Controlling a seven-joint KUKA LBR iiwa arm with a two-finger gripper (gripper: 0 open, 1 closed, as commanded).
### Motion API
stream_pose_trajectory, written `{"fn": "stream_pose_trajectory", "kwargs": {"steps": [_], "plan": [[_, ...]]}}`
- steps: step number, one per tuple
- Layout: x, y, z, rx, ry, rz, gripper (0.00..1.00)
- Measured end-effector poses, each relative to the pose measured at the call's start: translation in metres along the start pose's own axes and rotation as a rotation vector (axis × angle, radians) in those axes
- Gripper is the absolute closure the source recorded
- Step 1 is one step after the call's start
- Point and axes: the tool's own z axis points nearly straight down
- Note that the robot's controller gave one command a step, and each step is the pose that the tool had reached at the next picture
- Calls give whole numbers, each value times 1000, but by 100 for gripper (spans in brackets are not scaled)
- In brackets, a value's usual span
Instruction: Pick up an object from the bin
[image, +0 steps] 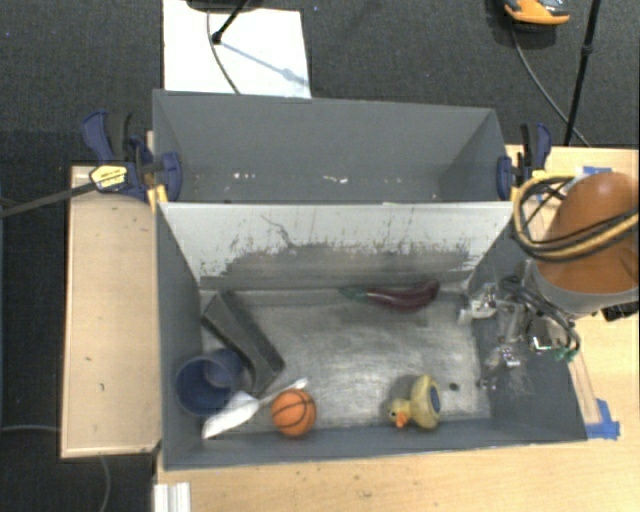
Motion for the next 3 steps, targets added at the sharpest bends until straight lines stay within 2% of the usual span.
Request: {"fn": "stream_pose_trajectory", "kwargs": {"steps": [1, 2, 3], "plan": [[-2, 0, -4, 2, -8, -4, 0], [41, 63, 60, 1, -6, -192, 100], [41, 63, 60, 2, -6, -195, 100]]}}
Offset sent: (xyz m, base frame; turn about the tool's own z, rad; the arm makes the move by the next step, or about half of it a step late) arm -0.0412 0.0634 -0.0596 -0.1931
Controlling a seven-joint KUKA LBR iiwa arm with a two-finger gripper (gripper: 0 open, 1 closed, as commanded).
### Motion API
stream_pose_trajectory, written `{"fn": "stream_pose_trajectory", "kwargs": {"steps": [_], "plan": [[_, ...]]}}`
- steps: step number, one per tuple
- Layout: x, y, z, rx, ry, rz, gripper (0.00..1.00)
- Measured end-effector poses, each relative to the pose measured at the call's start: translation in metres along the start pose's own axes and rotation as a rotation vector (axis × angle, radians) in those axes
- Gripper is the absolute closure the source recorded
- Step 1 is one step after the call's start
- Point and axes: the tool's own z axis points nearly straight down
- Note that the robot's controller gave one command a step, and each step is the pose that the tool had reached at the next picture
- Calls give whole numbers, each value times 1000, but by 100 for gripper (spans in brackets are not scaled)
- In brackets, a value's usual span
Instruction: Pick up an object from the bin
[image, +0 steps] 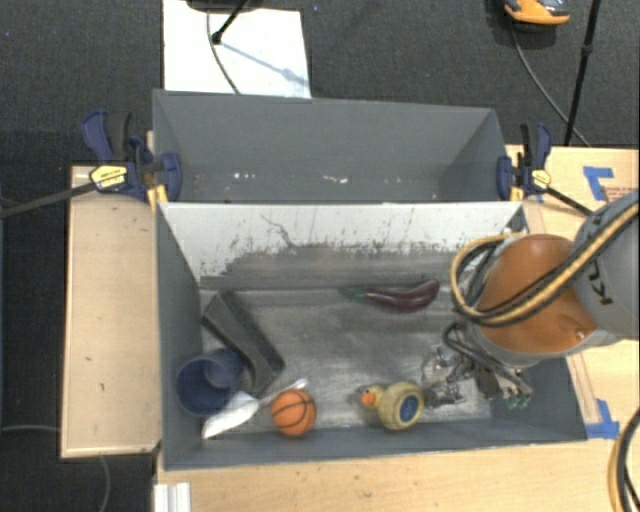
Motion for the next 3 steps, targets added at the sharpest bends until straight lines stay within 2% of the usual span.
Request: {"fn": "stream_pose_trajectory", "kwargs": {"steps": [1, 2, 3], "plan": [[-3, 1, -28, 0, 0, 13, 100], [-5, -3, -73, 0, 1, 28, 100], [-11, -4, -43, 0, 0, 21, 0]]}}
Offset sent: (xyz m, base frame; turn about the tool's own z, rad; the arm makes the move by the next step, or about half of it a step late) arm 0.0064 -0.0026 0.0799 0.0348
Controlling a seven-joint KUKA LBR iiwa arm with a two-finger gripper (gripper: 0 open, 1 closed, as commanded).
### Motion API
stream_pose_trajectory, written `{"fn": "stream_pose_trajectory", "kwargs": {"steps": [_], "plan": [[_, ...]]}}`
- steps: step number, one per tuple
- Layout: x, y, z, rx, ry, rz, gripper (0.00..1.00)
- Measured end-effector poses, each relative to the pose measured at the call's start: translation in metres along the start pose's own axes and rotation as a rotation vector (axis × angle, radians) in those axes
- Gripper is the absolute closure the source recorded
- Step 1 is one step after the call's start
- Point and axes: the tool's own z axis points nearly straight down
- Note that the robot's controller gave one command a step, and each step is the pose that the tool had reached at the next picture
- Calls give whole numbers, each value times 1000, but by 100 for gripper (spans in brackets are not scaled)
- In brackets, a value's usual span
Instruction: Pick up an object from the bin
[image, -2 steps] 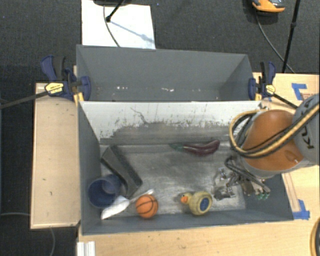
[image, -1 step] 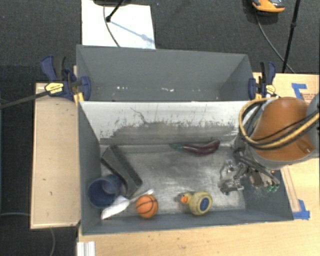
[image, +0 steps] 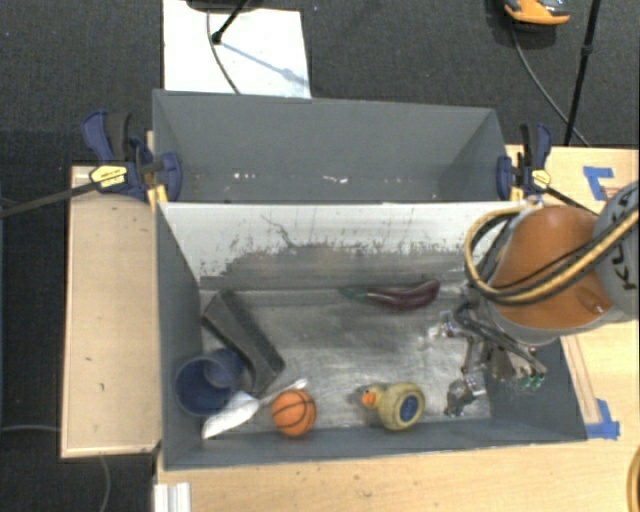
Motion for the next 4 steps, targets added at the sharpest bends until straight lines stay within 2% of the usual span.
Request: {"fn": "stream_pose_trajectory", "kwargs": {"steps": [1, 2, 3, 4], "plan": [[0, 0, 0, 0, 0, 0, 0], [-2, 24, 50, 2, -3, -282, 100], [-2, 24, 50, 2, -3, -282, 100], [-10, 27, -86, 1, -3, -249, 100]]}}
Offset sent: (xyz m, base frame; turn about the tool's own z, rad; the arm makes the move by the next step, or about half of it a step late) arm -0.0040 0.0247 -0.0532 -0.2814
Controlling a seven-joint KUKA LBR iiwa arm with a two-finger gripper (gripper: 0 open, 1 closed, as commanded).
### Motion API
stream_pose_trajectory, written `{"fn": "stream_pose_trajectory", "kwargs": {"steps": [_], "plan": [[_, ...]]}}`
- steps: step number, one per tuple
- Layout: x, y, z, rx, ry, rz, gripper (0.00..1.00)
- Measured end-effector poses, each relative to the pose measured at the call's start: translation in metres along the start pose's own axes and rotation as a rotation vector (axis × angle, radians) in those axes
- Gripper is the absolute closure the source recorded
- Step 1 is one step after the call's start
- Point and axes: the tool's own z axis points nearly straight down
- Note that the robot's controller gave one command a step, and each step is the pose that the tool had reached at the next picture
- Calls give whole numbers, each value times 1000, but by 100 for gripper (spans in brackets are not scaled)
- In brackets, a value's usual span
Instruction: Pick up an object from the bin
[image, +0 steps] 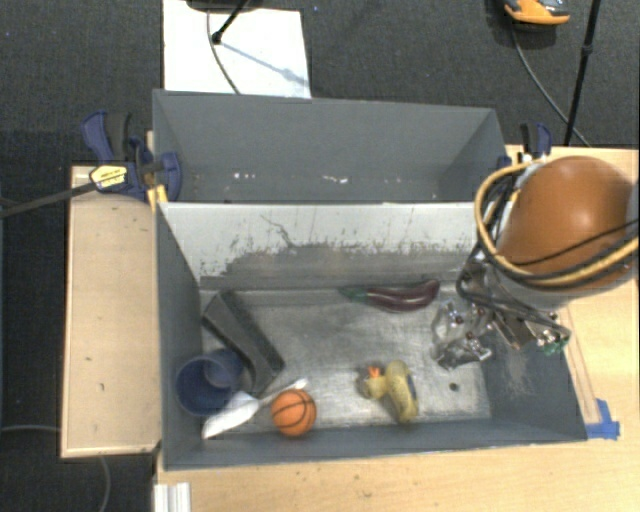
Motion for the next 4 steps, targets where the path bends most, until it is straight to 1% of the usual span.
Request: {"fn": "stream_pose_trajectory", "kwargs": {"steps": [1, 2, 3, 4], "plan": [[0, 0, 0, 0, 1, 0, 100], [-13, 32, 77, -6, 5, -375, 0], [-13, 31, 75, -2, 2, -374, 0], [-16, 47, 131, 4, 3, -509, 100]]}}
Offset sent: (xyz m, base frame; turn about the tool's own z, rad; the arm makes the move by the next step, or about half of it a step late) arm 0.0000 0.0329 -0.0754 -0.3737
